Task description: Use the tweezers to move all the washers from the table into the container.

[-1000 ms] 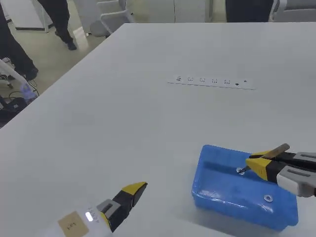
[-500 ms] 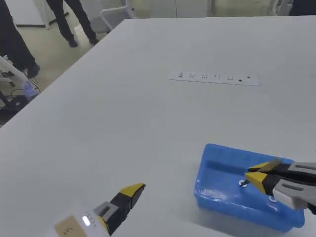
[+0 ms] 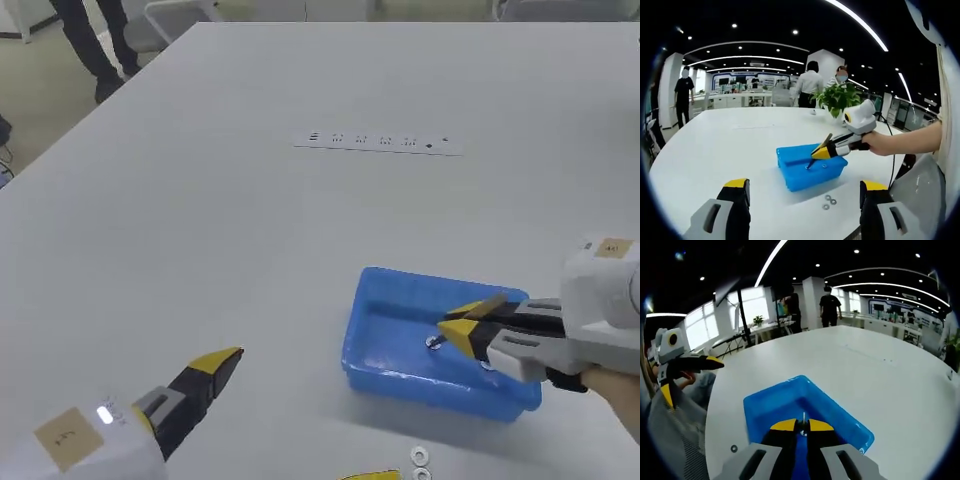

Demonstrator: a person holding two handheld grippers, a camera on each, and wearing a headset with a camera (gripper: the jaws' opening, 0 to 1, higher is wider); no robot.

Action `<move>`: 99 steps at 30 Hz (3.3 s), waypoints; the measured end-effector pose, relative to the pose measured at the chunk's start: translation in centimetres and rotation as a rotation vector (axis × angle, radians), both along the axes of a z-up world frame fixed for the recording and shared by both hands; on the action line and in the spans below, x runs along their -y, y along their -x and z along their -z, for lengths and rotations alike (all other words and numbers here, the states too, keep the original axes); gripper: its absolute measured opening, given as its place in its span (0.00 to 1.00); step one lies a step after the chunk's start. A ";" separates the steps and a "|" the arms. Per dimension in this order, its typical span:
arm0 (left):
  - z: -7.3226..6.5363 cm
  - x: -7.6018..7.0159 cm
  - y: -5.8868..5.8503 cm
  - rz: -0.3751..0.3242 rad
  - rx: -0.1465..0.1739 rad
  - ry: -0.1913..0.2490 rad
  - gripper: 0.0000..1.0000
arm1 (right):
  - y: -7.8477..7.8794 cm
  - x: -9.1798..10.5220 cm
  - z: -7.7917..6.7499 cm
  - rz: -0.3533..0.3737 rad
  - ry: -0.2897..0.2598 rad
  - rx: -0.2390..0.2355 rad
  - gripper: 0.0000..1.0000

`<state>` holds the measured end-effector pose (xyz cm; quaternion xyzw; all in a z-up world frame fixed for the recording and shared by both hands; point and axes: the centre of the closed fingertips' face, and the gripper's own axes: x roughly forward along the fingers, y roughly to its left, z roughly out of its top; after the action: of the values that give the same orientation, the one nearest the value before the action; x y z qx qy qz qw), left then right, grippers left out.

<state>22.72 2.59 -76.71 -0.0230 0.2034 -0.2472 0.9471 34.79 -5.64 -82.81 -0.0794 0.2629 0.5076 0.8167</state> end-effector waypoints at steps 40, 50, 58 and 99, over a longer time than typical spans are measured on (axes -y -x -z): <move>-0.9 -0.6 0.0 -0.028 0.025 0.072 0.89 | 0.0 1.6 -0.3 0.113 0.030 -0.070 0.03; -0.6 -0.8 -0.1 -0.035 0.016 0.069 0.89 | -0.1 1.9 -0.8 0.150 -0.020 -0.071 0.04; -0.7 -0.8 -0.1 -0.038 0.020 0.073 0.89 | 1.5 1.2 -5.9 0.163 -0.177 -0.053 0.03; -0.5 -0.7 -0.1 -0.029 0.012 0.067 0.88 | 11.4 -1.4 0.3 -0.044 -0.085 -0.172 0.04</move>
<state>22.79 3.33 -76.18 -0.0562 0.1892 -0.2404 0.9504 23.44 -4.19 -83.14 -0.0065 0.3086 0.5412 0.7822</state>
